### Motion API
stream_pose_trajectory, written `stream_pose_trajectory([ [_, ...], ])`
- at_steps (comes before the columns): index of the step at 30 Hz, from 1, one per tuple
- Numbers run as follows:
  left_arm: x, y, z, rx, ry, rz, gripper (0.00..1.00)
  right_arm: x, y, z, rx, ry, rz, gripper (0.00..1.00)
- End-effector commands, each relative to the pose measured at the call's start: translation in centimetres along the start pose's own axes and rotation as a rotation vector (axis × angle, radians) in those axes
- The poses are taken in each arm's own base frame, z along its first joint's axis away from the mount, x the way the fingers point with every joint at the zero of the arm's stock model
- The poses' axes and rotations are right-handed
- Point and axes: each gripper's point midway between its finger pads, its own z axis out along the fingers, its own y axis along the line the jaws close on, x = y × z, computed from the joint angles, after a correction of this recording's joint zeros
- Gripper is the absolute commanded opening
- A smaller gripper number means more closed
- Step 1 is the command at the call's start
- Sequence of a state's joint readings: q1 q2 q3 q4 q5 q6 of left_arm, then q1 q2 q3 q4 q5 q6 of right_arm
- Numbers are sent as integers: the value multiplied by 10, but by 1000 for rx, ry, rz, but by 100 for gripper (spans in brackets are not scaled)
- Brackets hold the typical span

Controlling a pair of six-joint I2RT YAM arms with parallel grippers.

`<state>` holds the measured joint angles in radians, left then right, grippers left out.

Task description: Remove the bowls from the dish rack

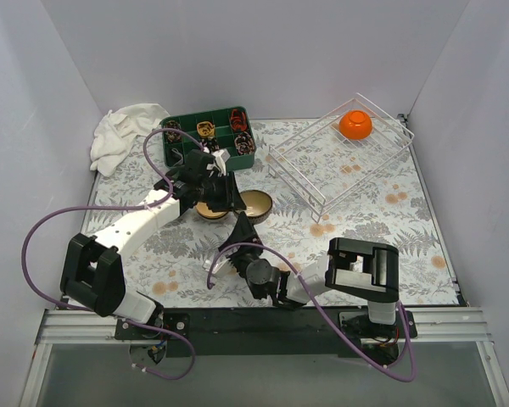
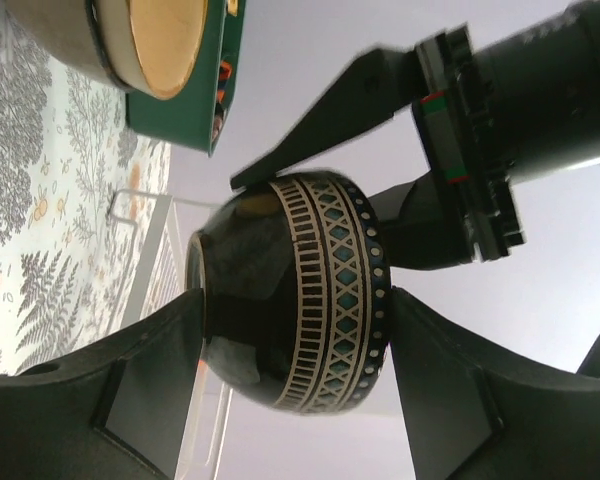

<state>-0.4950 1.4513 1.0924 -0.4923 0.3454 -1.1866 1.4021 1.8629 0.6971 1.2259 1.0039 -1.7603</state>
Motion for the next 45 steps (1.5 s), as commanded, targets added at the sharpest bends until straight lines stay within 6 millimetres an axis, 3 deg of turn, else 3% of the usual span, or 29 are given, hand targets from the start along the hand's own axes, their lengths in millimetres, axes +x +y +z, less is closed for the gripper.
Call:
stream_pose_trajectory([
  [1,-5,-9,-6,0,-8,30,19,29,-70,-12,286,76,402,9],
  [4,-13,-9,-9,-15,-44,36,1,27,-69,-14,284,75,413,10],
  [7,-25,-11,-16,-29,-102,47,0,27,-67,-15,281,72,424,16],
  [8,-30,-12,-18,-34,-121,52,0,27,-66,-15,279,73,428,22],
  [9,-34,-14,-21,-35,-139,56,0,27,-66,-16,279,72,431,38],
  [12,-51,-10,-26,-86,-202,74,0,28,-63,-17,270,76,442,64],
  [18,-82,6,-37,-206,-306,111,0,33,-53,-21,244,92,460,87],
  [24,-107,23,-52,-287,-401,115,0,34,-35,-25,196,89,462,95],
  [28,-110,42,-60,-366,-435,129,0,31,-17,-24,116,80,483,96],
  [30,-112,50,-64,-386,-459,131,0,27,-11,-24,71,66,585,96],
  [31,-105,60,-62,-410,-449,138,0,22,4,-24,-3,62,544,96],
  [33,-107,66,-64,-413,-476,144,0,18,7,-24,-47,44,681,96],
  [34,-106,69,-64,-416,-478,143,0,18,21,-26,-113,49,643,96],
  [35,-102,76,-61,-425,-469,144,0,18,17,-24,-128,37,688,96],
  [41,-100,91,-49,-434,-469,136,0,16,48,-31,-344,43,888,95],
  [45,-97,103,-39,-415,-483,119,0,20,57,-32,-441,59,1060,94],
])
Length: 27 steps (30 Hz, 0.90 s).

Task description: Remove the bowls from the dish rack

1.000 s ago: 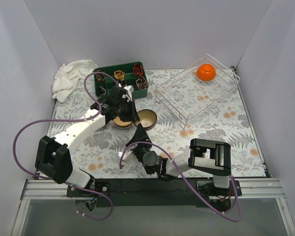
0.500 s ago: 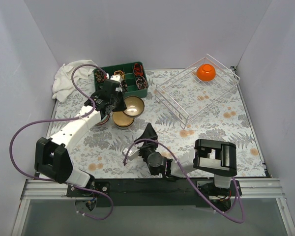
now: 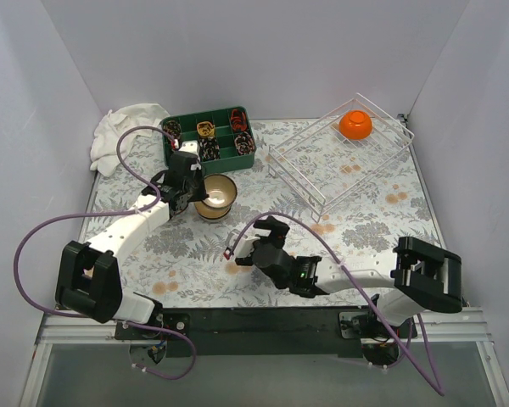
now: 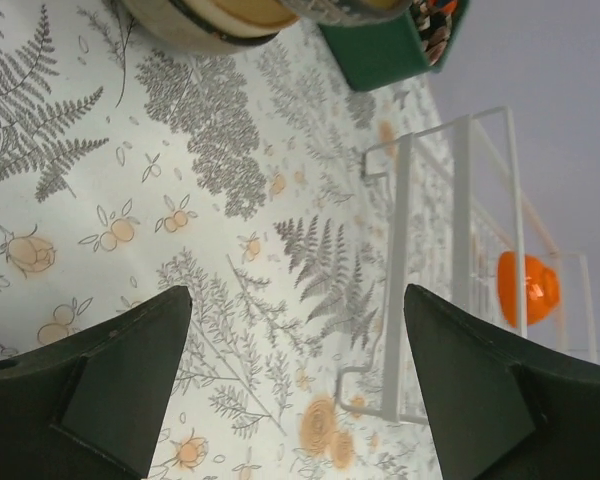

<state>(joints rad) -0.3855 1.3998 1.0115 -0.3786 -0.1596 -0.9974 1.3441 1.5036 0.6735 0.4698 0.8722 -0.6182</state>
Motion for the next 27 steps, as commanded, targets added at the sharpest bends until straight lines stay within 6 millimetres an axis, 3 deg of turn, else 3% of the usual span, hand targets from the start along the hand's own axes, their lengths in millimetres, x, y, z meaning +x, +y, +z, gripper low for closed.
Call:
stream_pose_trajectory([
  [1,-30,-3,3,56,-133,-45,0,8,13,-2,-150,50,298,94],
  [7,-18,1,19,50,-85,-51,1,16,2,0,-199,47,437,94],
  [15,-12,6,23,31,-73,-38,29,21,-12,4,-181,50,493,93],
  [22,-19,9,12,16,-102,-32,47,21,-22,3,-158,53,513,93],
  [27,-34,15,-8,0,-181,-39,49,24,-28,5,-140,70,507,92],
])
